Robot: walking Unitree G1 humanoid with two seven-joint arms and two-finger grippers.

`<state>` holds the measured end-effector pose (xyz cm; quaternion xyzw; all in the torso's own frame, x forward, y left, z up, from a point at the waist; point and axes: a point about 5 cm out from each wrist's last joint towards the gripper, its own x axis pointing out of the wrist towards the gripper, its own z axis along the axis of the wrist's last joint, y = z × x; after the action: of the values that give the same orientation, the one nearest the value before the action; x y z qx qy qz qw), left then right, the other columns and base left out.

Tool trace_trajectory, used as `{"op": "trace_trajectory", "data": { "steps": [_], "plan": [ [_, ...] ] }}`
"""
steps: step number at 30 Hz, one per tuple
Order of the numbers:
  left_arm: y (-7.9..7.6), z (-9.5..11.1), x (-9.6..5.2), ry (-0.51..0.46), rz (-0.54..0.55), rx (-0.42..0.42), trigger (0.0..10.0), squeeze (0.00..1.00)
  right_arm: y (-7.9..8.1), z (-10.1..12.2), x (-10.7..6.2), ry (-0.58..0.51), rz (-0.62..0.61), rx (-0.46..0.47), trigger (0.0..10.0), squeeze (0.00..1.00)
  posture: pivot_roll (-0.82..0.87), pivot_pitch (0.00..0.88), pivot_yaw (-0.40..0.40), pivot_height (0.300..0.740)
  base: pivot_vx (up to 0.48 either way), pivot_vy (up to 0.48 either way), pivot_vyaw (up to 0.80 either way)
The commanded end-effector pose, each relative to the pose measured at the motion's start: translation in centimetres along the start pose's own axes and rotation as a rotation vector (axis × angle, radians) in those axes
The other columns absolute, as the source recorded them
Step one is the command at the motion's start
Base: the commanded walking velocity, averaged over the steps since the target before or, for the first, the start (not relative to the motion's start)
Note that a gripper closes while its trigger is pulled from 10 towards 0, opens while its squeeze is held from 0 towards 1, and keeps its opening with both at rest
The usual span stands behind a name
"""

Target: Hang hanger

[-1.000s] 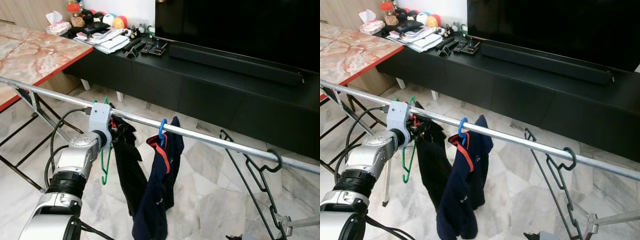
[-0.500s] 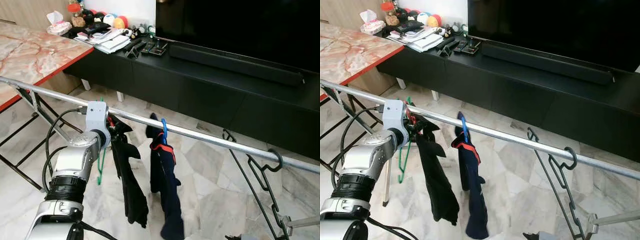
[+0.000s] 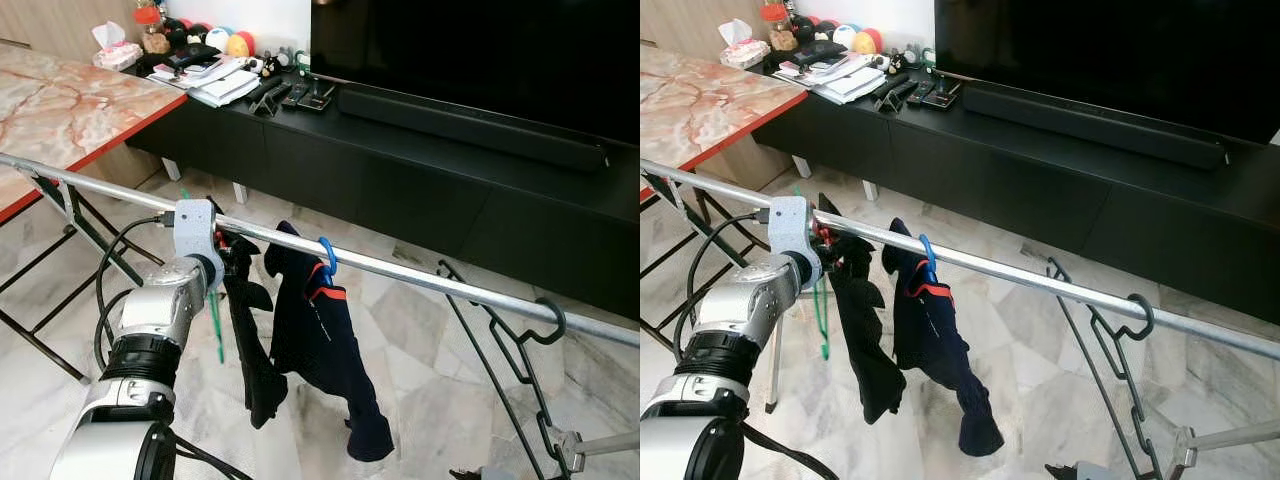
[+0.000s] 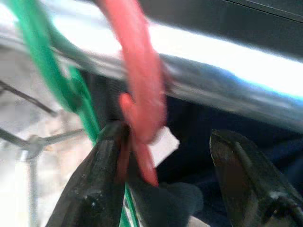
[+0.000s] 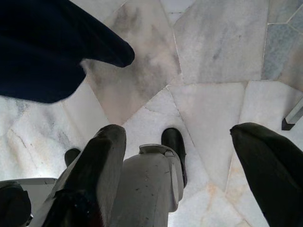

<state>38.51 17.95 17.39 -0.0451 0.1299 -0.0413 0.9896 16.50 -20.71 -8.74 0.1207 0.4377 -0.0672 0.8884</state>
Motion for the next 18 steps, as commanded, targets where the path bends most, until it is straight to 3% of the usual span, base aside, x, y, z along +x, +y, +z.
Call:
{"op": "trace_trajectory", "data": {
  "steps": [1, 8, 14, 18],
  "plan": [
    [-0.4, 0.2, 0.2, 0.003, -0.042, -0.013, 10.0, 0.0, 0.0, -0.6, -0.1, 0.022, -0.004, 0.002, 10.0, 0.0, -0.1, 0.146, -0.004, 0.74, 0.0, 0.0, 0.0],
    [0.0, -0.1, 0.3, 0.017, -0.031, -0.032, 10.0, 0.0, 0.0, -0.6, -0.1, 0.024, -0.003, 0.001, 10.0, 0.0, -0.09, 0.148, -0.004, 0.74, 0.0, 0.0, 0.0],
    [-0.3, -1.6, 0.3, 0.086, -0.079, -0.072, 10.0, 0.0, 0.0, -0.6, -0.1, 0.026, 0.002, -0.005, 10.0, 0.0, -0.09, 0.151, -0.005, 0.74, 0.0, 0.0, 0.0],
    [0.6, -3.0, 0.3, 0.125, -0.022, -0.071, 10.0, 0.0, 0.1, -0.6, -0.1, 0.025, 0.002, -0.006, 10.0, 0.0, -0.09, 0.151, -0.002, 0.74, 0.0, 0.0, 0.0]
  ]
}}
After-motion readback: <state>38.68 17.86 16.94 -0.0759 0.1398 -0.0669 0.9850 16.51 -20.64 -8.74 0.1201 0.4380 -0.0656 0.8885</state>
